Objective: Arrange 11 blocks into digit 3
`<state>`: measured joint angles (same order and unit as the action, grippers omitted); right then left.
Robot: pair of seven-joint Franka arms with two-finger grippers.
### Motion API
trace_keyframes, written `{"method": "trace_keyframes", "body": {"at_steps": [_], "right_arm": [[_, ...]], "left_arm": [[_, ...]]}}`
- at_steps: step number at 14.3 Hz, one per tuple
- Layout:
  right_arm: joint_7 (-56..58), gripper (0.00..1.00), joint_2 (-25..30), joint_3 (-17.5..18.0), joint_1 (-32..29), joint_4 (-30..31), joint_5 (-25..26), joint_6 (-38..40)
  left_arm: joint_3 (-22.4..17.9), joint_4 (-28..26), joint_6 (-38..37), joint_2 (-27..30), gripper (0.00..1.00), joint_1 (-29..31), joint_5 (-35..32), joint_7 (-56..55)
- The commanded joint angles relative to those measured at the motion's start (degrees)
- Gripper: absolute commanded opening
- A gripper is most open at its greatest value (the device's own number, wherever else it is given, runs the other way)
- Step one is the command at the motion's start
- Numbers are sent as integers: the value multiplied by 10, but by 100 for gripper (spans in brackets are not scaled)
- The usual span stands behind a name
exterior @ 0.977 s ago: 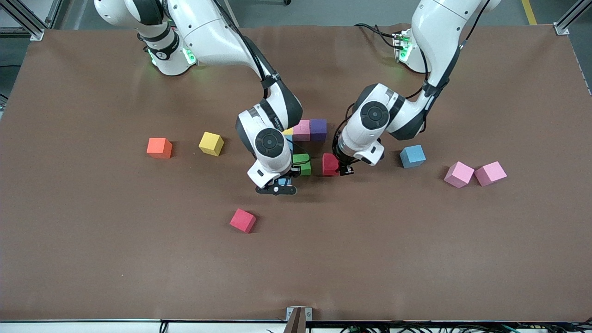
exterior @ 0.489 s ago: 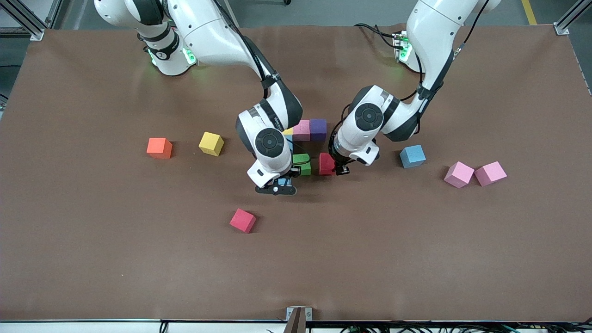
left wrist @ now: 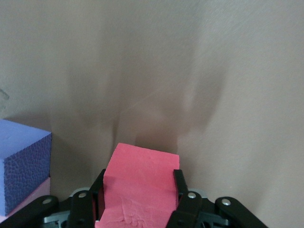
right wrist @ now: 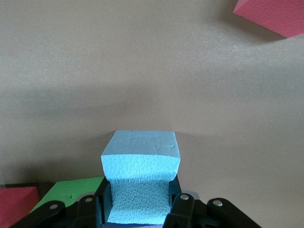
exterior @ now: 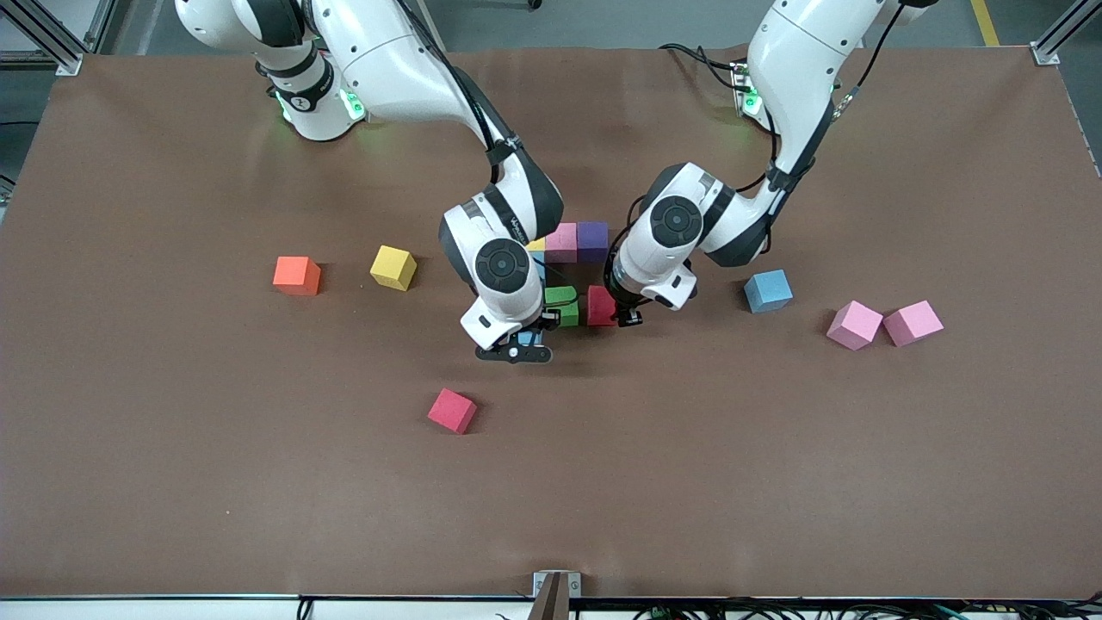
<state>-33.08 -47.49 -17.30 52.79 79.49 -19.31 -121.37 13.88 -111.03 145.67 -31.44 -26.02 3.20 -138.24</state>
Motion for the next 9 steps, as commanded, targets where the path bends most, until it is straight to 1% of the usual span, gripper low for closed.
{"method": "trace_keyframes", "body": {"at_steps": [1, 7, 9], "right_arm": [[4, 2, -22, -1, 7, -8, -11, -24], [5, 2, -23, 0, 8, -14, -11, -24], [6, 2, -23, -1, 9, -14, -11, -23]], "left_arm": [[-7, 20, 2, -13, 29, -9, -18, -24], [-7, 21, 2, -20, 29, -10, -26, -26], [-7, 30, 2, -27, 29, -10, -27, -27]]}}
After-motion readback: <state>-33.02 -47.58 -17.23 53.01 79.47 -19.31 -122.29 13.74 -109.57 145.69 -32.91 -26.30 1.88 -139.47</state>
